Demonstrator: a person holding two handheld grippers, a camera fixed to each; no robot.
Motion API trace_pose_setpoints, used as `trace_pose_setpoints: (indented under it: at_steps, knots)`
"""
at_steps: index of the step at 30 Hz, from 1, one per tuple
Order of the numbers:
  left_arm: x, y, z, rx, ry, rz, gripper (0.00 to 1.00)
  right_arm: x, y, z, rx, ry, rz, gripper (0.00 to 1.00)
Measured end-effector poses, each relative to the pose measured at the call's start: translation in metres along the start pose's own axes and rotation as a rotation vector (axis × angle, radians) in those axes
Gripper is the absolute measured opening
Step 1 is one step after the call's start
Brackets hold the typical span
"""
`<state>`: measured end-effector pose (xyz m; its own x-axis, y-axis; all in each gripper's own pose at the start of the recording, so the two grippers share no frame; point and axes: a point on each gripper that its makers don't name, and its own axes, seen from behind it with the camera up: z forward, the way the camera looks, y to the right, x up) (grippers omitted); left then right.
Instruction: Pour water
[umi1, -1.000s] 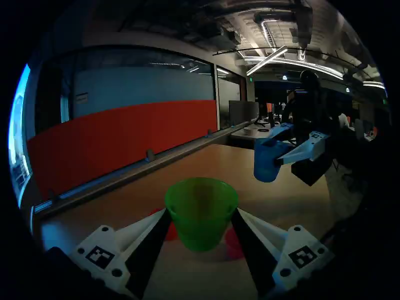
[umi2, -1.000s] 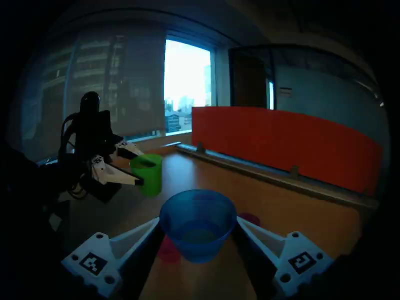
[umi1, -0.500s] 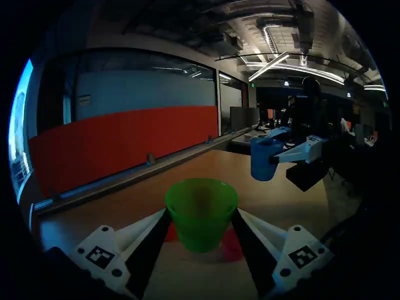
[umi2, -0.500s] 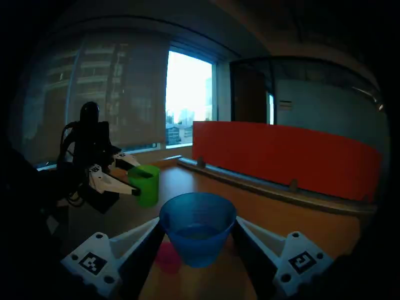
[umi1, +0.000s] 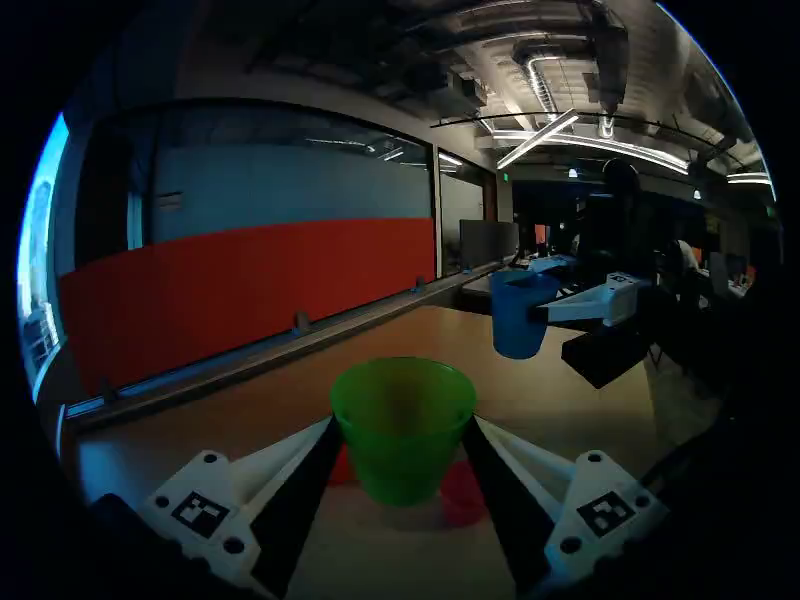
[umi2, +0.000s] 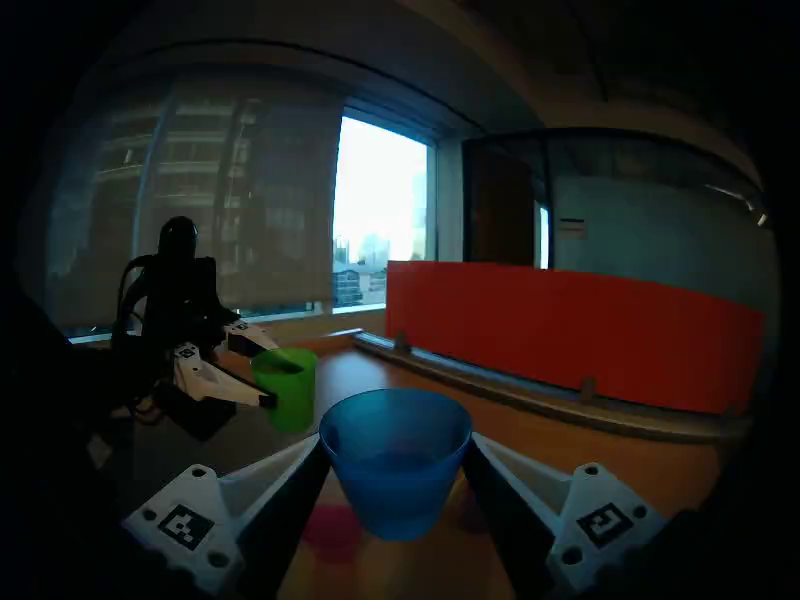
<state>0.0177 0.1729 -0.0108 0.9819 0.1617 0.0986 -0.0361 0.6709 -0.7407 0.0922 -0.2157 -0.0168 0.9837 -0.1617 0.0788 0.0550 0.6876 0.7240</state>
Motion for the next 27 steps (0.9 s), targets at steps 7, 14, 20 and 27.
trace_pose_setpoints:
  at_steps: [7,14,20,27]
  knots:
    - [-0.001,0.009,-0.001,-0.015,0.004,0.013,0.84,0.007,-0.001,0.003,0.006,-0.003,-0.038,0.90]
    - [-0.003,0.018,0.000,-0.026,0.012,0.013,0.84,0.018,-0.003,0.008,0.015,-0.003,-0.105,0.89]
    - [-0.006,0.024,0.000,-0.040,0.021,-0.009,0.84,0.027,-0.004,0.015,0.028,-0.006,-0.165,0.89]
    - [-0.011,0.033,0.003,-0.060,0.030,-0.023,0.83,0.039,-0.008,0.024,0.051,-0.004,-0.248,0.89]
